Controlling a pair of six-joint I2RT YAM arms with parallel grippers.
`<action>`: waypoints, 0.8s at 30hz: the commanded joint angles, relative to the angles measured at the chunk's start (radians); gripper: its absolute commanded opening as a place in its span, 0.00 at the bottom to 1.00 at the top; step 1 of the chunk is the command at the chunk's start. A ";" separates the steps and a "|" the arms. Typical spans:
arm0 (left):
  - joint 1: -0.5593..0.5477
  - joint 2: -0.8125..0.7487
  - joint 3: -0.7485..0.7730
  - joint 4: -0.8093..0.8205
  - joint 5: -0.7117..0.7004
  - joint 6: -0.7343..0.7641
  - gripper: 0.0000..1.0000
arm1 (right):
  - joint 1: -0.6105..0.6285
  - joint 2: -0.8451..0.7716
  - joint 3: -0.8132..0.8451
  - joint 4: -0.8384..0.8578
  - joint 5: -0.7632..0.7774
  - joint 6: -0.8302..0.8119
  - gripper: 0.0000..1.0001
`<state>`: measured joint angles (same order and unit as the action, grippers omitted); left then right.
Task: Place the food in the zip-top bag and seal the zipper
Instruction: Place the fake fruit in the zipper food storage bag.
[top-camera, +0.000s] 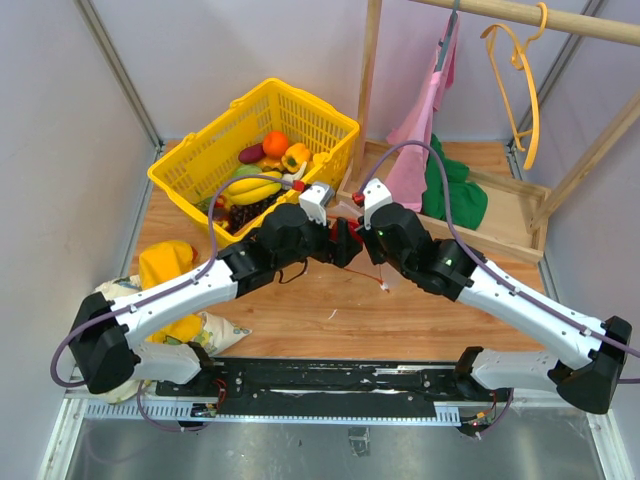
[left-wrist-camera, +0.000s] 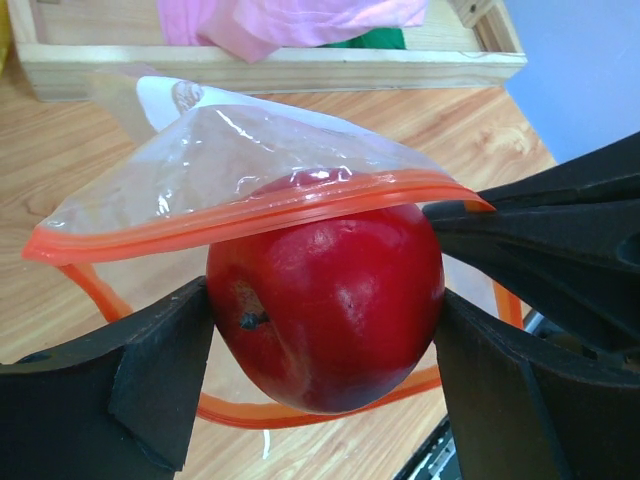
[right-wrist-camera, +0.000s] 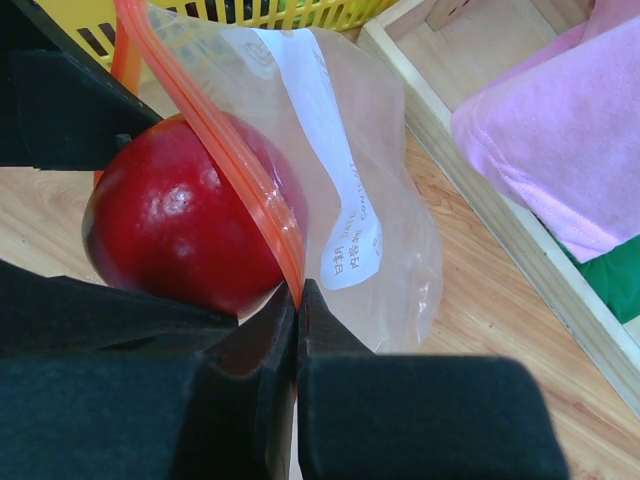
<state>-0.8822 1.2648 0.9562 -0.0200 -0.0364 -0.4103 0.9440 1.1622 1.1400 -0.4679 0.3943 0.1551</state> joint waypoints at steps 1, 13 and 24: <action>-0.021 0.022 0.047 -0.021 -0.075 0.024 0.63 | -0.013 -0.009 0.026 0.034 -0.063 0.036 0.01; -0.024 0.023 0.062 -0.058 -0.120 -0.001 0.85 | -0.026 -0.021 0.010 0.040 -0.086 0.047 0.01; -0.024 -0.010 0.072 -0.065 -0.067 -0.003 0.96 | -0.045 -0.031 -0.007 0.040 -0.086 0.060 0.01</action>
<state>-0.8986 1.2896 0.9966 -0.0994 -0.1230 -0.4114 0.9276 1.1553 1.1397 -0.4458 0.3134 0.1913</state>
